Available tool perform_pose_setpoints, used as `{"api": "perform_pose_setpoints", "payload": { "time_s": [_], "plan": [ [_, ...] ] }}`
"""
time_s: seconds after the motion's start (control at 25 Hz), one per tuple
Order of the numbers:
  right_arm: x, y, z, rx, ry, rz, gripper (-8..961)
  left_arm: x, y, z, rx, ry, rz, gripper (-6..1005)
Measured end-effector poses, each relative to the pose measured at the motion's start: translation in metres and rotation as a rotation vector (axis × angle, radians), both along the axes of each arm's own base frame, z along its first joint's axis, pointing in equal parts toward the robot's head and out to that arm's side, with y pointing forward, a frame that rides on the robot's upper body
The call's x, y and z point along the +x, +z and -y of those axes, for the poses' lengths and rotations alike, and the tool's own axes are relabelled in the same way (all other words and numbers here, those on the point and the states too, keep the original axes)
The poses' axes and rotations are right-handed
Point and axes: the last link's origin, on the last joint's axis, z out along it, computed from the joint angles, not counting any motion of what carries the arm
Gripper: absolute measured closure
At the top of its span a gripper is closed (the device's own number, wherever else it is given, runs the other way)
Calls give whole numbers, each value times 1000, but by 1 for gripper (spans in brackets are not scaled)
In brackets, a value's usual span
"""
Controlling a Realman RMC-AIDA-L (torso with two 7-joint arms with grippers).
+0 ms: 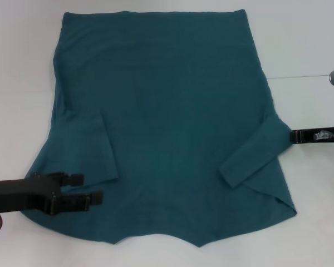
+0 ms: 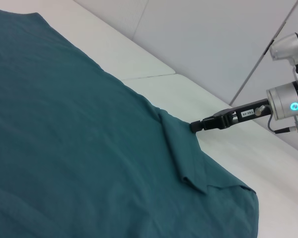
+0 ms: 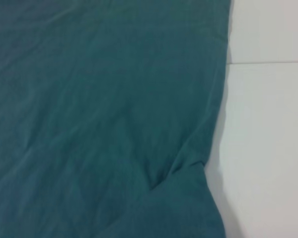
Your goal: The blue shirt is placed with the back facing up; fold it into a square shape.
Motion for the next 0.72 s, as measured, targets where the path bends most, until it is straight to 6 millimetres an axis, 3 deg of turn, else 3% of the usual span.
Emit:
{"api": "perform_pose_setpoints", "payload": {
  "time_s": [0.72],
  "plan": [
    [-34, 5, -16, -2, 95, -10, 938, 1, -1, -1, 0, 0, -2, 139]
  ]
}}
